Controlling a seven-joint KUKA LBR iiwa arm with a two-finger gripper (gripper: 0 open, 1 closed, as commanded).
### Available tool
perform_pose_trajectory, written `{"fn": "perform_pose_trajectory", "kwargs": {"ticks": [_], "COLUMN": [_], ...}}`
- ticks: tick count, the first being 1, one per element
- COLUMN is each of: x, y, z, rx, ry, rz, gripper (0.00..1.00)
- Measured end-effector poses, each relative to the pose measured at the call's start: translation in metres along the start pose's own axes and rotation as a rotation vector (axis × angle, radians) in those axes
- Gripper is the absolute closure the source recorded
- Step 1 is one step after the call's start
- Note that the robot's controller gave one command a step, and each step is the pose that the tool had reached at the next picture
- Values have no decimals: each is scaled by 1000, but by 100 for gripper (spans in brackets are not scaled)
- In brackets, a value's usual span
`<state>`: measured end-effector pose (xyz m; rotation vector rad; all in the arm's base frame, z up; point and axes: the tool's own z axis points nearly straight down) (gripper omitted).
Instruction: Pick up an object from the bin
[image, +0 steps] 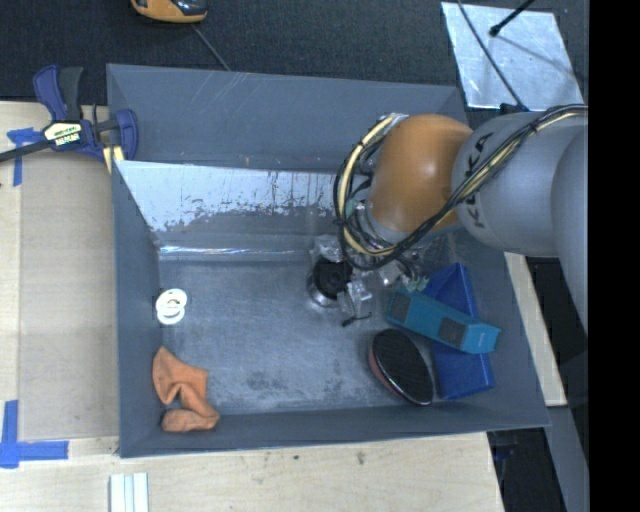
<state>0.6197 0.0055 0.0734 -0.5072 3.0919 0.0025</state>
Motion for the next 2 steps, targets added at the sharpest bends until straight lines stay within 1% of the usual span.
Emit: {"fn": "perform_pose_trajectory", "kwargs": {"ticks": [1,2], "x": [-2,-1], "y": [0,0], "z": [-26,-42], "rx": [1,2], "ry": [-2,1], "rz": [0,0], "gripper": [100,100]}}
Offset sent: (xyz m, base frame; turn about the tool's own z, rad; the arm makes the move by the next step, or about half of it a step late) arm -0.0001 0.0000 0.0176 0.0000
